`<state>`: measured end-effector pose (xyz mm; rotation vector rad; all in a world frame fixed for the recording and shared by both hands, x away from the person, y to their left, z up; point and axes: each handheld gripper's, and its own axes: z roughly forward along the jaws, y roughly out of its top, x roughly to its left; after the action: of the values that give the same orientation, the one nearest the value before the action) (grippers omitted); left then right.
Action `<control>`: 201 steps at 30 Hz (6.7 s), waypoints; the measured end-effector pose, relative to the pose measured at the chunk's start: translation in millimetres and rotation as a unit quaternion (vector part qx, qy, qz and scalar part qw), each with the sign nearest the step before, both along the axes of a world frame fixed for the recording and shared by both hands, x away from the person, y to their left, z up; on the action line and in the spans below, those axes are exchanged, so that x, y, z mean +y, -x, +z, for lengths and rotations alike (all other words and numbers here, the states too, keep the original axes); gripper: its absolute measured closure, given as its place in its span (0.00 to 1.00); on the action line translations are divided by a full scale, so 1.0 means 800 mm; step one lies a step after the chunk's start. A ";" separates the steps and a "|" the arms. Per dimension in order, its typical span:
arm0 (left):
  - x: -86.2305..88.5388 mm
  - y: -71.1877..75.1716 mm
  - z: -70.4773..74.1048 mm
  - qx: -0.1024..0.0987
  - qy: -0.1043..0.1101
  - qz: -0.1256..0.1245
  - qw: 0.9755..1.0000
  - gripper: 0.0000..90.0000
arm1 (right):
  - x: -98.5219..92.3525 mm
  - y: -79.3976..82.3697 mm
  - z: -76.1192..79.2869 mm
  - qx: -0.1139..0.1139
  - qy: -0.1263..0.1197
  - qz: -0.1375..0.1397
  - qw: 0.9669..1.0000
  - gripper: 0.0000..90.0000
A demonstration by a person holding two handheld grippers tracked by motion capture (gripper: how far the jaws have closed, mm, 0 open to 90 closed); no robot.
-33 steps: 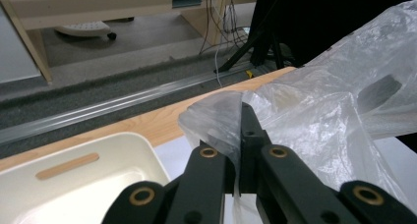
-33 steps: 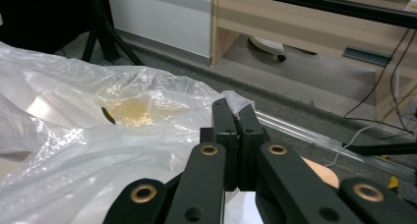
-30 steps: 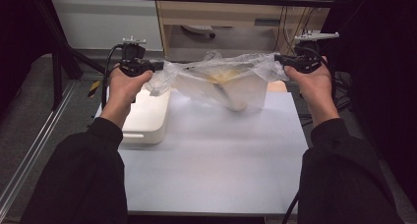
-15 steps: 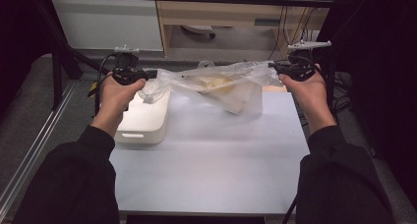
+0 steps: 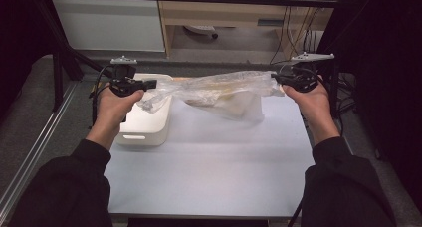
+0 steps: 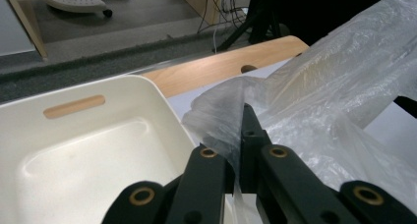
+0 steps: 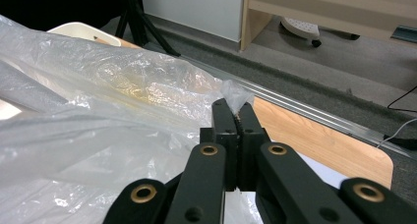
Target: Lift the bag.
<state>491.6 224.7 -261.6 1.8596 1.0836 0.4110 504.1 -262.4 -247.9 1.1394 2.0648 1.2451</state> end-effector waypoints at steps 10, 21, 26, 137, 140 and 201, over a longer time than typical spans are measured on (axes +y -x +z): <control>0.003 0.029 -0.016 -0.001 0.007 -0.013 1.000 1.00 | -0.006 0.015 -0.014 0.000 -0.010 0.014 1.000 1.00; 0.005 0.064 -0.040 0.001 0.002 -0.030 1.000 1.00 | -0.008 0.038 -0.037 0.007 -0.015 0.027 0.999 1.00; 0.005 0.081 -0.058 0.007 0.005 -0.037 0.999 1.00 | -0.007 0.053 -0.048 0.007 -0.012 0.025 1.000 1.00; 0.023 0.213 -0.206 0.024 -0.030 -0.028 0.999 0.34 | 0.000 0.198 -0.234 0.107 0.014 0.014 0.994 0.42; 0.022 0.213 -0.205 0.019 -0.029 -0.026 0.999 0.31 | 0.002 0.197 -0.234 0.107 0.013 0.012 0.994 0.36; 0.087 0.208 -0.171 -0.064 0.050 0.078 0.994 0.08 | 0.009 0.176 -0.180 -0.027 -0.062 -0.063 0.996 0.03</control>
<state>324.8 294.0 -398.3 1.6441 1.1439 0.5482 362.9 -255.1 -391.5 1.2572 1.8681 1.3431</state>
